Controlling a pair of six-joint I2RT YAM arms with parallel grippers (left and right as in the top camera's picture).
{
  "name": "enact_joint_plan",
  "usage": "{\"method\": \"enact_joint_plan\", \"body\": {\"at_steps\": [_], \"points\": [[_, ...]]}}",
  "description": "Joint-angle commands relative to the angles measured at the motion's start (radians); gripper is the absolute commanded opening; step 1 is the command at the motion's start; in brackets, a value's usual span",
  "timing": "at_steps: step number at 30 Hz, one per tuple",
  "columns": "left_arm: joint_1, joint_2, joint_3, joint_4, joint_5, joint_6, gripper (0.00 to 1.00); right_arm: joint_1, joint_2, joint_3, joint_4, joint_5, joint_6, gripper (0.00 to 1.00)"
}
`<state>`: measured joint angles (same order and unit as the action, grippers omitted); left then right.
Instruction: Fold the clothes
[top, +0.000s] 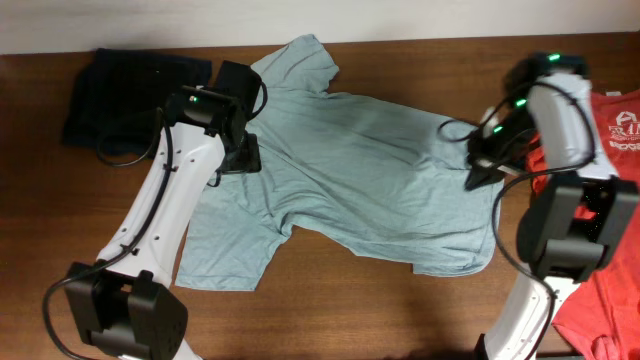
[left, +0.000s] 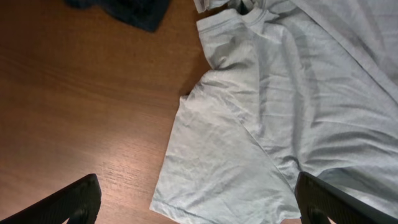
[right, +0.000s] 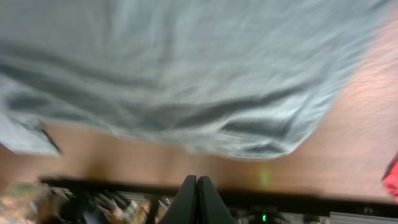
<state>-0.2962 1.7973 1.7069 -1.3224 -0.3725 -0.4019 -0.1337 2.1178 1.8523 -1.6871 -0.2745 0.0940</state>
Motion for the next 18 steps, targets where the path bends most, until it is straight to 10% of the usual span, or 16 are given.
{"method": "enact_joint_plan", "body": {"at_steps": [1, 18], "points": [[-0.003, 0.008, -0.006, 0.002, -0.016, -0.013, 0.99, 0.081, -0.109, -0.106, 0.015, 0.029, -0.003, 0.04], [-0.003, 0.008, -0.006, 0.002, -0.016, -0.013, 0.99, 0.237, -0.783, -0.911, 0.477, 0.154, 0.423, 0.04]]}}
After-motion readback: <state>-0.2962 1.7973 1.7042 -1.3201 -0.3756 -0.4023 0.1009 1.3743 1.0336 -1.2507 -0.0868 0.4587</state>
